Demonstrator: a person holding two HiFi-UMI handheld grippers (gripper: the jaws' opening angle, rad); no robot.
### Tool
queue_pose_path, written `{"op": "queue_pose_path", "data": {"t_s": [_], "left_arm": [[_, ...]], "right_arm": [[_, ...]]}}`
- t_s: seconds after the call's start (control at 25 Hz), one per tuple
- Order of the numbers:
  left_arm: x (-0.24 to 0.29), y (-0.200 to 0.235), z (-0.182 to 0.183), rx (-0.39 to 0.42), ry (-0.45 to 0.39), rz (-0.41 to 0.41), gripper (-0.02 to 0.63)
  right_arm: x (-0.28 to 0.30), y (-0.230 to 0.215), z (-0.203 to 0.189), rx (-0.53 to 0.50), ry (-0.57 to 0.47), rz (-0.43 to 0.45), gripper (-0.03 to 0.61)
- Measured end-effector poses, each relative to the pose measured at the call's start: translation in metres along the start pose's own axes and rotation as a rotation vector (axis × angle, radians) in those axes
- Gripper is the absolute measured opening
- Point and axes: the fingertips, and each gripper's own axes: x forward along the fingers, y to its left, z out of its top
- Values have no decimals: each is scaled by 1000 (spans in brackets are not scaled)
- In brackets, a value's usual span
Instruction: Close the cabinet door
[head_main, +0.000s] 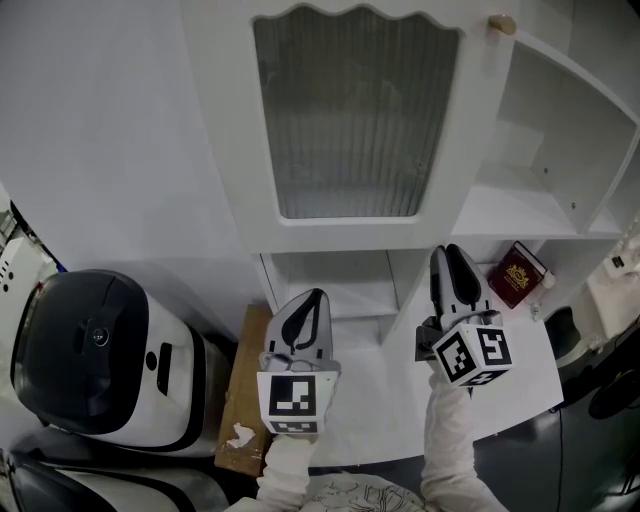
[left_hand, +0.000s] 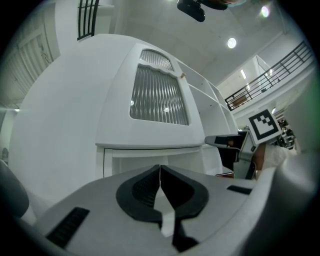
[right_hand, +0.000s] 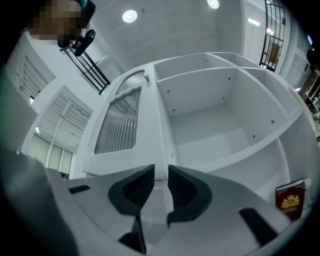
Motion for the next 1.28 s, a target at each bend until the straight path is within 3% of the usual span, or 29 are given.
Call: {"op": "queue_pose_path", "data": {"t_s": [1.0, 1.28], "left_arm": [[-56, -19, 20, 11, -45, 6, 5], [-75, -27, 21, 18, -53, 9, 5]], "right_arm": [[-89, 43, 3, -176, 29, -111, 21], [-113, 56, -4, -156, 52, -110, 15]]}}
